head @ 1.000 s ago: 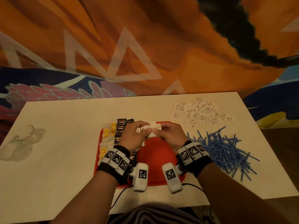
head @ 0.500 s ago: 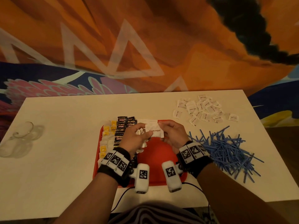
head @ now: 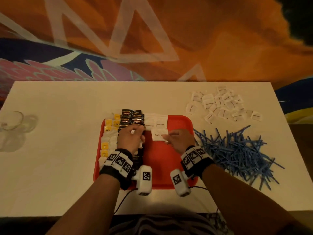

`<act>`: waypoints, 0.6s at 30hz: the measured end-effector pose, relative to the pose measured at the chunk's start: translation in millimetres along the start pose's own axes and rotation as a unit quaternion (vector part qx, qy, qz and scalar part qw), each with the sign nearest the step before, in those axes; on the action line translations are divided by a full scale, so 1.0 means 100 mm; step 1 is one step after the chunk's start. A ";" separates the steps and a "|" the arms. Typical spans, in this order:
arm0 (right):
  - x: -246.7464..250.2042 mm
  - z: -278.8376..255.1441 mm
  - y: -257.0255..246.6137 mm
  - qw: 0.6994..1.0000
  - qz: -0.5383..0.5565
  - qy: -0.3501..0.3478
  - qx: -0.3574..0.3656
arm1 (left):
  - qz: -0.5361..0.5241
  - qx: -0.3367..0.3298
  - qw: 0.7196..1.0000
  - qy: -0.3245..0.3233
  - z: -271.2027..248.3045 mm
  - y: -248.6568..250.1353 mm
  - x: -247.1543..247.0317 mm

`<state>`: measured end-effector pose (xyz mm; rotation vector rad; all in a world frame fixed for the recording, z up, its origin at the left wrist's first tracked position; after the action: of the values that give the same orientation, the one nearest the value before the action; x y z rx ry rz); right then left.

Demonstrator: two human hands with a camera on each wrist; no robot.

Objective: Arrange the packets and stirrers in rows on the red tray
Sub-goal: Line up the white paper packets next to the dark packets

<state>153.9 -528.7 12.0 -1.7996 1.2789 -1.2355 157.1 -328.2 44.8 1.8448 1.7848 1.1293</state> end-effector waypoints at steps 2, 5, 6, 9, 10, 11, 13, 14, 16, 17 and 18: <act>0.00 0.17 0.13 1.000 -0.027 -0.003 -0.017 | -0.015 0.027 1.000 -0.004 0.05 -0.06 0.06; -0.03 0.41 0.27 0.998 -0.044 0.002 -0.041 | -0.021 0.057 0.998 -0.008 0.07 -0.16 0.17; -0.04 0.49 0.31 0.998 -0.042 0.009 -0.048 | -0.021 0.068 0.997 -0.008 0.07 -0.19 0.21; -0.13 0.70 0.39 0.997 -0.038 0.020 -0.063 | -0.033 0.087 0.996 -0.001 0.11 -0.30 0.35; -0.16 0.75 0.41 0.997 -0.042 0.019 -0.066 | -0.037 0.089 0.995 0.003 0.12 -0.34 0.38; -0.18 0.80 0.44 0.996 -0.048 0.020 -0.066 | -0.041 0.093 0.995 0.007 0.13 -0.36 0.41; -0.20 0.86 0.50 0.995 -0.064 0.027 -0.068 | -0.054 0.103 0.993 0.009 0.14 -0.39 0.44; -0.21 0.87 0.51 0.994 -0.073 0.035 -0.071 | -0.059 0.107 0.992 0.009 0.15 -0.40 0.45; -0.23 0.91 0.53 0.991 -0.115 0.041 -0.063 | -0.060 0.115 0.992 0.009 0.16 -0.41 0.45; -0.24 0.91 0.52 0.986 -0.151 0.036 -0.056 | -0.058 0.117 0.991 0.007 0.17 -0.41 0.45; -0.25 0.91 0.49 0.981 -0.185 0.034 -0.050 | -0.055 0.119 0.991 0.004 0.17 -0.41 0.44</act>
<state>216.8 -526.2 -74.0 -2.1559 1.0880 -1.4617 137.2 -275.5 17.8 1.8422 2.0758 0.9197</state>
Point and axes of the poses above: each hand's wrist, its own z-axis towards the middle knuckle, its own x-axis out of the back of the hand, y = z × x, the point moved 4 cm from there along z, towards the middle knuckle, and after that the axes turned 13 degrees about x, right-handed, at the moved point
